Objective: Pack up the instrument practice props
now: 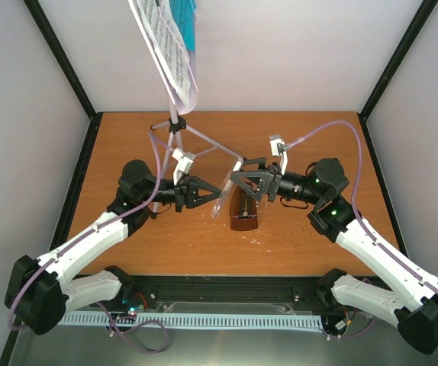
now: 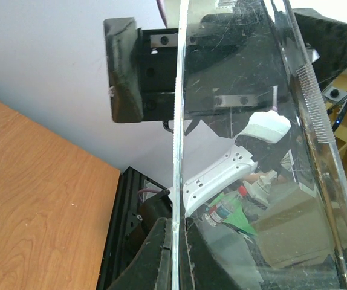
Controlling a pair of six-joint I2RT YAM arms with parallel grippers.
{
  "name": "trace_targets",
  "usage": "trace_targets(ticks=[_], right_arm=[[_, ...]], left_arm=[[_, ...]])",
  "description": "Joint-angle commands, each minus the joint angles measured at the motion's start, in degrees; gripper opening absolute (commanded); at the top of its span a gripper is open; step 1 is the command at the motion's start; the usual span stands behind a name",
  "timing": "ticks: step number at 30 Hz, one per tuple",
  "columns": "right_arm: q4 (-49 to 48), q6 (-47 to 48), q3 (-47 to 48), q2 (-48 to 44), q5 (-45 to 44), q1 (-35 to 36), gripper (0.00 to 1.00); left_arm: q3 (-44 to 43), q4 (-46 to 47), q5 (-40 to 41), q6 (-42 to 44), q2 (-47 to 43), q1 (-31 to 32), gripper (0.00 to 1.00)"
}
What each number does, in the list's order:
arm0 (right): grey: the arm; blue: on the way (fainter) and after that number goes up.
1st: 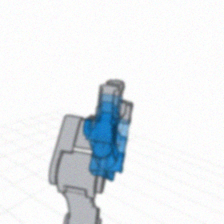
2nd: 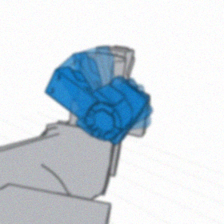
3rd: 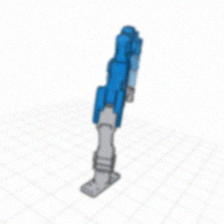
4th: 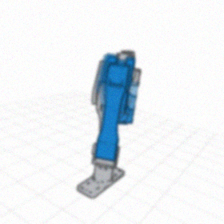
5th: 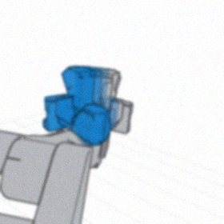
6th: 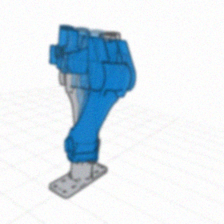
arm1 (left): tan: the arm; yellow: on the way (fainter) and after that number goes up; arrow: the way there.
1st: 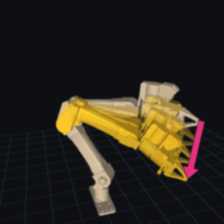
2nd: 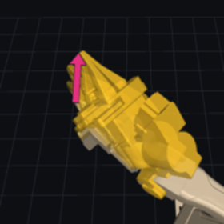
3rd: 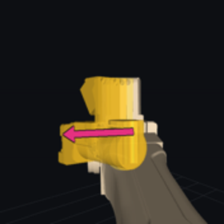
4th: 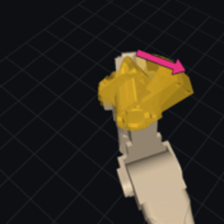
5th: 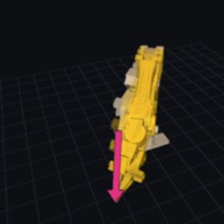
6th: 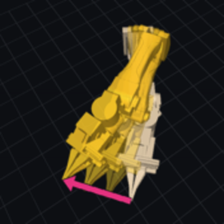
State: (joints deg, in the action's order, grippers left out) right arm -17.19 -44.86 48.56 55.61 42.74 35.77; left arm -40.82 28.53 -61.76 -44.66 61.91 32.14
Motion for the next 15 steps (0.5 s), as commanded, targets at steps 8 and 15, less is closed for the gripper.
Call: trace_targets(ticks=[8, 15], right_arm=[[-3.5, -0.9, 0.6, 0.1, 1.0, 1.4, 0.83], [-2.8, -1.1, 0.1, 1.1, 0.4, 1.7, 0.75]], left_arm=[[0.1, 4.2, 0.6, -1.4, 1.4, -0.1, 0.00], [-0.2, 4.6, 0.7, -1.3, 2.1, -0.1, 0.00]])
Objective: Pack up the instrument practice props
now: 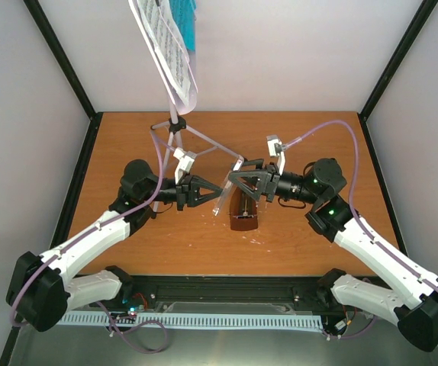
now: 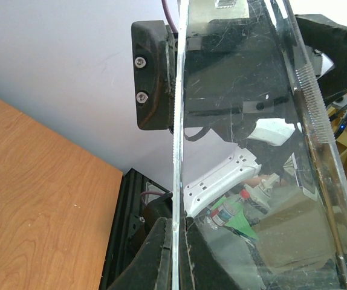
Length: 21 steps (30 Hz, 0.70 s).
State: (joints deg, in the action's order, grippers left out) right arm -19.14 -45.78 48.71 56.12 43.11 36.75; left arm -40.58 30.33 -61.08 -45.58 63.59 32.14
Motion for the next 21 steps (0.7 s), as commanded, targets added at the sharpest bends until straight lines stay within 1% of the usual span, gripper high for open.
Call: trace_targets(ticks=[1, 8, 14, 18, 21], right_arm=[[-0.9, -0.2, -0.2, 0.7, 0.0, 0.7, 0.73], [-1.6, 0.0, -1.2, 0.6, -0.2, 0.8, 0.65], [-2.5, 0.0, -1.7, 1.0, 0.5, 1.1, 0.63], [-3.8, 0.0, -1.8, 1.2, 1.2, 1.3, 0.60], [-5.4, 0.4, -2.4, 0.9, 1.5, 1.4, 0.55]], left_arm=[[-0.5, 2.9, -0.1, -0.3, 0.6, -0.1, 0.00], [-0.4, 2.9, 0.1, -0.3, 0.7, -0.2, 0.00], [-0.5, 3.0, 0.3, -0.4, 0.7, -0.1, 0.00], [-0.4, 2.9, 0.3, -0.4, 0.9, -0.1, 0.00], [-0.4, 2.6, 0.6, -0.3, 1.0, -0.1, 0.00]])
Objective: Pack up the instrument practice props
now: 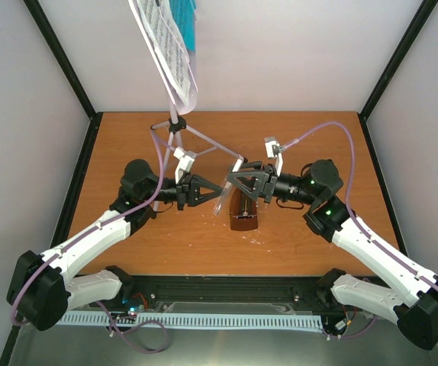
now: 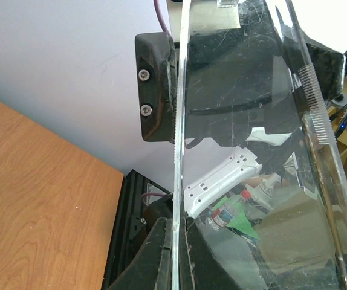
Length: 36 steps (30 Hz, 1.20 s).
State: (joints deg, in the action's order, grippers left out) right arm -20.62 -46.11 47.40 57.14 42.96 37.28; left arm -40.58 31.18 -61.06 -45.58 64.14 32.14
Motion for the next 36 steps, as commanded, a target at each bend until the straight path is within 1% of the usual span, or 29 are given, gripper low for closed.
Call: trace_targets(ticks=[1, 3, 4, 5, 6, 8, 9, 10, 11, 12, 13, 16, 20, 22, 25, 28, 31, 36], right_arm=[[-4.6, 1.0, -1.5, -0.4, 1.6, 0.9, 0.54], [-5.3, 1.8, -2.2, -1.1, 1.0, 0.8, 0.53], [-5.1, 2.4, -2.5, -1.4, 0.6, 0.9, 0.52], [-4.5, 3.0, -2.6, -1.9, 0.0, 0.9, 0.52], [-3.6, 3.8, -2.7, -2.3, -0.6, 0.9, 0.52], [-0.4, 5.4, -2.5, -3.5, -2.1, 0.9, 0.52], [1.2, 6.4, -2.5, -4.4, -3.0, 0.9, 0.52], [3.2, 7.4, -2.5, -5.5, -4.2, 0.9, 0.53], [5.5, 8.9, -2.7, -6.8, -5.4, 0.9, 0.53], [8.0, 10.3, -3.0, -8.2, -6.9, 0.9, 0.53], [10.7, 12.0, -3.3, -9.7, -8.6, 0.9, 0.53], [19.7, 17.4, -4.3, -13.8, -13.9, 0.9, 0.54], [30.8, 23.1, -5.8, -18.2, -21.2, 0.9, 0.54], [34.3, 24.8, -7.0, -19.9, -24.4, 0.8, 0.54], [36.8, 25.8, -9.4, -21.7, -28.0, 0.9, 0.54], [37.4, 25.8, -12.2, -22.5, -30.6, 0.9, 0.54], [37.7, 25.4, -14.4, -22.7, -32.6, 0.9, 0.54], [38.3, 25.4, -16.4, -22.4, -35.7, 0.9, 0.54]], left_arm=[[-0.3, 1.5, 0.6, -0.4, 0.4, -0.1, 0.00], [-0.3, 0.7, 0.9, 0.0, 0.2, -0.1, 0.01], [0.1, 0.3, 1.4, 0.3, -0.1, -0.1, 0.06], [0.5, -0.3, 2.2, 0.5, -0.5, -0.1, 0.16], [0.9, -0.8, 3.0, 0.8, -0.8, -0.1, 0.30], [1.7, -2.0, 4.6, 1.7, -1.4, -0.1, 0.53], [1.8, -2.9, 5.3, 2.2, -1.5, -0.2, 0.67], [1.6, -4.3, 6.1, 2.9, -1.6, -0.2, 0.79], [1.2, -6.4, 7.0, 4.3, -1.5, -0.2, 0.88], [1.0, -8.8, 8.0, 5.3, -1.6, -0.2, 0.94], [0.5, -11.2, 9.0, 7.0, -1.7, -0.2, 0.98], [2.0, -16.1, 12.8, 9.7, -3.1, -0.2, 0.99], [7.7, -16.2, 18.8, 10.0, -5.3, -0.2, 0.99], [10.3, -15.6, 20.1, 9.8, -5.3, 0.0, 0.98], [12.8, -15.1, 22.1, 10.0, -4.3, 1.3, 0.96], [14.0, -13.1, 23.0, 10.2, -2.0, 3.8, 0.95], [14.4, -10.5, 22.9, 10.0, 1.4, 6.1, 0.95], [15.2, -5.9, 21.2, 9.9, 6.5, 6.8, 0.94]])
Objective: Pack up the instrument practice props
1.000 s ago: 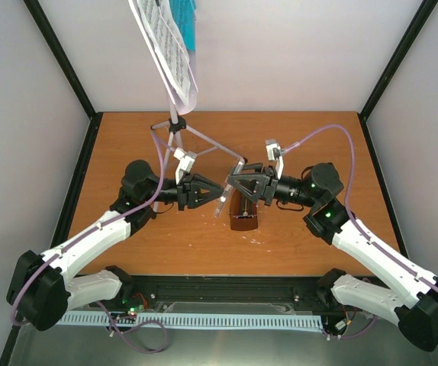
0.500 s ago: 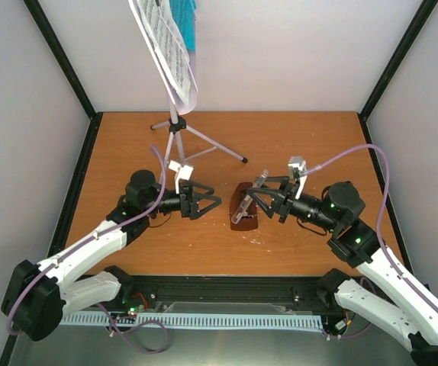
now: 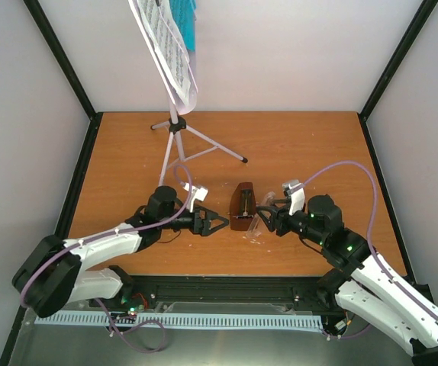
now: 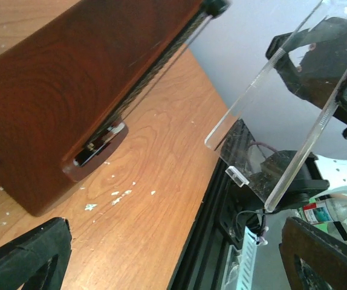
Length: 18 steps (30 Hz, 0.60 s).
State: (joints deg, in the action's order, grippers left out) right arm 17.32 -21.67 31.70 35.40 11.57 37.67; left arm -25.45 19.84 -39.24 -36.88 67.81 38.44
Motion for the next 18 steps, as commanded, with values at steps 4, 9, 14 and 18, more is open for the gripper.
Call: trace_targets(ticks=[4, 9, 14, 18], right_arm=[[0.6, 0.2, -1.5, -0.4, -6.5, 0.5, 0.54], [1.1, -2.2, -2.5, 0.0, -8.4, 0.4, 0.54], [2.0, -3.9, -3.0, -1.2, -9.4, 0.5, 0.54], [4.2, -4.1, -2.2, -2.7, -10.9, 0.5, 0.55]], left_arm=[[-0.5, 6.4, -1.6, 3.1, 5.8, 1.2, 0.94], [-0.4, 10.6, -3.4, 4.2, 10.8, 2.5, 0.94], [-2.1, 14.3, -3.5, 4.8, 16.2, 5.6, 0.93], [-3.9, 18.0, -3.3, 4.5, 19.8, 8.1, 0.92]])
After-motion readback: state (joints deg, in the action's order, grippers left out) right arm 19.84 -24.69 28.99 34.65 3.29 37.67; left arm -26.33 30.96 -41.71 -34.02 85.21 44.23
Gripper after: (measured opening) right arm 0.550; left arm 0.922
